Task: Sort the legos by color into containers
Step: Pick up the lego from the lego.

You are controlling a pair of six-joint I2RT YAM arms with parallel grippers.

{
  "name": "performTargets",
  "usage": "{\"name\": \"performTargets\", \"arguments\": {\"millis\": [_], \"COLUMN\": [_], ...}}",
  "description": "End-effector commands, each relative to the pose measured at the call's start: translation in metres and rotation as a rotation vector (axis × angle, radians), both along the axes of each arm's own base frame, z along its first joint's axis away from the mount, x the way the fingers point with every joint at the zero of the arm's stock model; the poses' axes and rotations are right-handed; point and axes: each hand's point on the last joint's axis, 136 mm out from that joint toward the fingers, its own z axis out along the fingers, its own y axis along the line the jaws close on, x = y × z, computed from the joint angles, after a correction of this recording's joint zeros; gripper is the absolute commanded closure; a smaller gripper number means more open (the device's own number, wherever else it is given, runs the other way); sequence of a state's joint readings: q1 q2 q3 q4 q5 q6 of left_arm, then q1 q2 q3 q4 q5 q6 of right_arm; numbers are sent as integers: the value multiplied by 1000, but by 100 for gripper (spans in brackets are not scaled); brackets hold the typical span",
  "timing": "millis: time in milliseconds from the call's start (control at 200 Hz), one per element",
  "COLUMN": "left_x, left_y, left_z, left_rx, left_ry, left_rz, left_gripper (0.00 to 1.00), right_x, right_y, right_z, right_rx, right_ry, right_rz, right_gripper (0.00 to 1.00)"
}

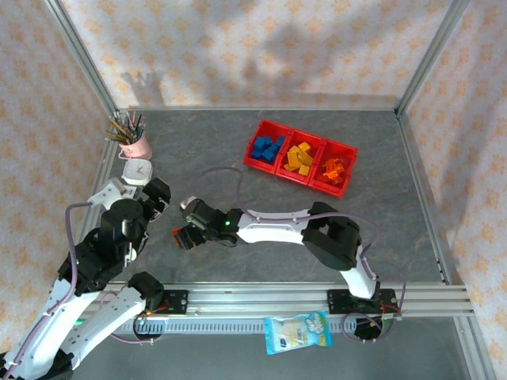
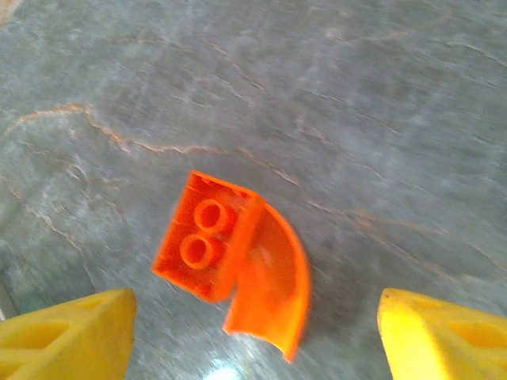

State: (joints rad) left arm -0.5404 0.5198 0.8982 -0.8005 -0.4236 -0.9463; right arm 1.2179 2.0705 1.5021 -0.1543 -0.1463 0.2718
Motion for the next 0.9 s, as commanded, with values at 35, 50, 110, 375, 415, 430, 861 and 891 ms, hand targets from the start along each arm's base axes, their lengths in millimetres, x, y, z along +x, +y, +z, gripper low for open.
{"name": "performTargets", "arguments": {"millis": [35,50,110,375,415,430,861,891], "left_x": [-10,-11,-12,-14,-14,-14,-12,-12], "left_y": [16,17,19,20,20,21,17,16], "left_z": [3,3,3,3,3,3,2,2], "left_rx": [7,8,9,8,6,6,-4,-5], "left_ry": [-5,-6,-9,-16,-19,-19,-27,-27], "left_rz": [64,65,72,76,76,77,58,56], "left_gripper": [1,1,1,1,1,1,1,1], "right_x": [6,7,7,11,12,12,17,17], "right_y": [25,27,33,42,42,42,36,35], "right_z": [2,0,-9,-32,-35,-37,-26,-22], "right_rx": [13,10,-12,-92,-104,-107,-125,-119], "right_ry": [-47,-46,-41,-73,-74,-74,-97,-101], "right_rz": [2,4,13,19,16,15,-11,-17], "right_gripper": [22,22,25,38,40,41,67,68]}}
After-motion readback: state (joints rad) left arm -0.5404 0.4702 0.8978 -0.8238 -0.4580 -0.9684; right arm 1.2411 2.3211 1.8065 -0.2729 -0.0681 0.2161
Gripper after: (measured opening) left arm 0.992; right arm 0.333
